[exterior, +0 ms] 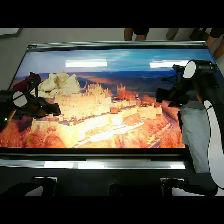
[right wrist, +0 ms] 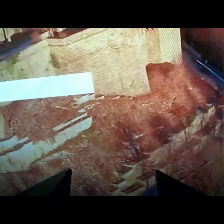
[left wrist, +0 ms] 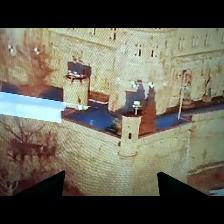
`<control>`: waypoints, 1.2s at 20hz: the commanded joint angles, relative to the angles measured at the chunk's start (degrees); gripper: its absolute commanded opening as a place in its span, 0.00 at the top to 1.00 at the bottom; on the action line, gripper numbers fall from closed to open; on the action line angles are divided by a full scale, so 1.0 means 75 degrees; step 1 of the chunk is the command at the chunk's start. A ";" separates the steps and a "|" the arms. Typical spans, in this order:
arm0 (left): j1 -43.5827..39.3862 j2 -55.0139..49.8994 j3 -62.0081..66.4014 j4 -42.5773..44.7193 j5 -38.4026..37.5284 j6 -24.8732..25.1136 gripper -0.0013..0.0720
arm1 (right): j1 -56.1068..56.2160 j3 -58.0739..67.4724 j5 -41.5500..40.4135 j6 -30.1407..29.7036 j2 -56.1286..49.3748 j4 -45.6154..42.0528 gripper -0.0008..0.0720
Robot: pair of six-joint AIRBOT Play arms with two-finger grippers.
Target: Fold the shirts.
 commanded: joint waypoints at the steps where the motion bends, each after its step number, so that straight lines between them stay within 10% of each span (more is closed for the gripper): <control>1: -0.0006 0.0006 -0.0003 0.0003 0.0003 0.0003 0.02 | 0.0003 0.0000 0.0000 0.0000 -0.0003 0.0003 0.15; 24: -0.0006 -0.0055 -0.0009 0.0003 0.0863 0.0003 0.02 | 0.0003 0.0000 -0.0973 -0.0003 -0.0006 -0.0006 0.15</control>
